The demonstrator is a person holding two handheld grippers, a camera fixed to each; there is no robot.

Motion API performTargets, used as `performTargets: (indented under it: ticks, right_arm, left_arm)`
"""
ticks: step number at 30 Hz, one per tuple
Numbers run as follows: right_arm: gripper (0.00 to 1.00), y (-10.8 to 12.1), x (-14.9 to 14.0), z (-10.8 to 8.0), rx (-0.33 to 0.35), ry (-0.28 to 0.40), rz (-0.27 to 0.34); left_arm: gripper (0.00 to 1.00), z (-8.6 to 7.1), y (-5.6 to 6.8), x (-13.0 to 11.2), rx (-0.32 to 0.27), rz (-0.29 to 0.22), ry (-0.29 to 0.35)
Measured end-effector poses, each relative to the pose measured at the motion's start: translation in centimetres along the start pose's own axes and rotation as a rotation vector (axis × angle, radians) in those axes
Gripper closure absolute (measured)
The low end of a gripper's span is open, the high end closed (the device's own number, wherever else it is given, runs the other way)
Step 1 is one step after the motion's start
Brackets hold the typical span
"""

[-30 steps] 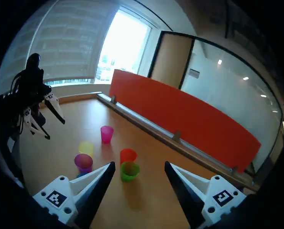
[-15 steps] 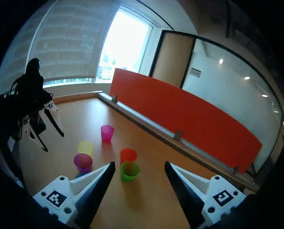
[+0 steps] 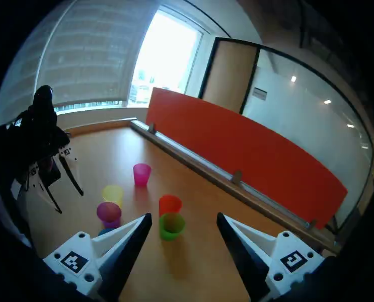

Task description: Pour water

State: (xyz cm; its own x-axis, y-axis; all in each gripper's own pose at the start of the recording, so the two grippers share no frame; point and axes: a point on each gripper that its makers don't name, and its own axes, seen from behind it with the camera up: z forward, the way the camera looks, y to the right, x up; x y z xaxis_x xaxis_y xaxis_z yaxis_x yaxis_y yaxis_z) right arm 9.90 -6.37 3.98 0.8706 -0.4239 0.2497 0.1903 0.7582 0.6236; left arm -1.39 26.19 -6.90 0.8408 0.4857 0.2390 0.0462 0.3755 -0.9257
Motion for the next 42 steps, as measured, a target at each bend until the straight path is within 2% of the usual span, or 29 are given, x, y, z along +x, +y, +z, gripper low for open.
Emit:
performTargets:
  ticks: [21,35,42]
  right_arm:
    - [0.00,-0.2,-2.1,1.7,0.049,-0.054,0.010]
    - [0.00,0.0,-2.5,2.4,0.056,-0.064,0.011]
    - [0.00,0.4,-2.5,2.6,0.053,-0.063,0.003]
  left_arm:
    - [0.07,3.4,1.3,-3.0,-0.068,-0.013,-0.065]
    - [0.07,5.4,1.3,-4.3,-0.076,-0.013,-0.080]
    - [0.07,6.3,1.1,-4.7,-0.059,-0.006,-0.083]
